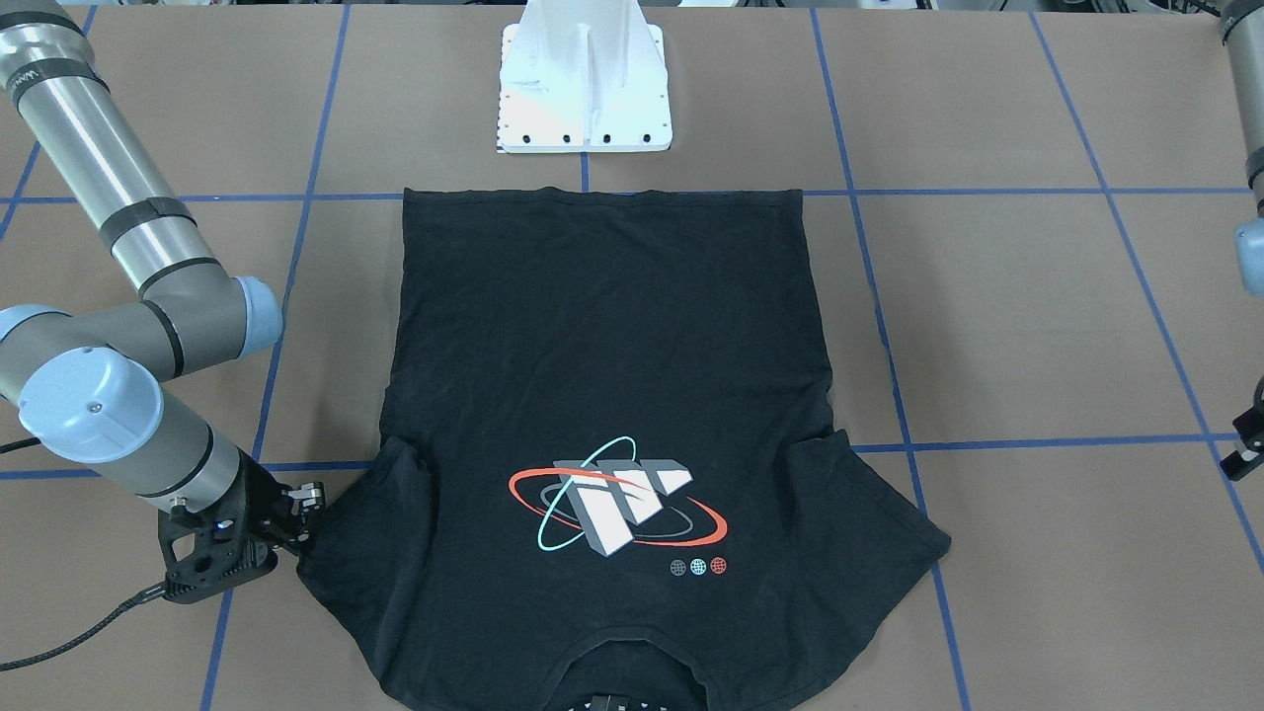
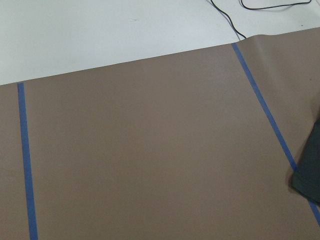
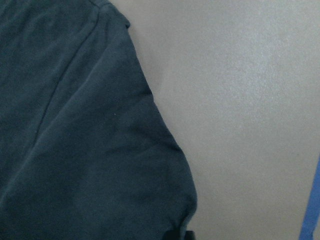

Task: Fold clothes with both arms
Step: 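Reach the right gripper to the black shirt's nearest sleeve and grasp it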

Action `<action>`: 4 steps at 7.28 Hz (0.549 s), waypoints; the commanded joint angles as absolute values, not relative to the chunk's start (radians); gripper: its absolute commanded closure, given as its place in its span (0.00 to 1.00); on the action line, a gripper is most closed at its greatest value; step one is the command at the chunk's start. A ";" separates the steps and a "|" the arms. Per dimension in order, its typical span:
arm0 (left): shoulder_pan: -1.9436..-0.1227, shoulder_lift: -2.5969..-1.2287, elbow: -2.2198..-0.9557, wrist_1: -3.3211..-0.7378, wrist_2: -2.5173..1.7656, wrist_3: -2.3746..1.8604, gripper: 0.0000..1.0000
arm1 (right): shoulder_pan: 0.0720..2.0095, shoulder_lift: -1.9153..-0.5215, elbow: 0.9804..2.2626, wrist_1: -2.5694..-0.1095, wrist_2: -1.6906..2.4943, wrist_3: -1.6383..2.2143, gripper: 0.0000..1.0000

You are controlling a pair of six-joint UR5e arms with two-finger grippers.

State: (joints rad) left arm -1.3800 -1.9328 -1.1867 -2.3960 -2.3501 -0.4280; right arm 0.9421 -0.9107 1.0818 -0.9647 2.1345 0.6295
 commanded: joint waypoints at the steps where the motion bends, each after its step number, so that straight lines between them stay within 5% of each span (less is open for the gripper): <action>1: -1.381 -1.933 -1.193 -2.396 -2.350 -0.429 0.01 | 0.949 -0.885 1.083 -0.965 2.166 0.673 1.00; 4: -1.381 -1.933 -1.200 -2.395 -2.350 -0.430 0.01 | 0.991 -0.844 1.100 -0.966 2.288 0.676 1.00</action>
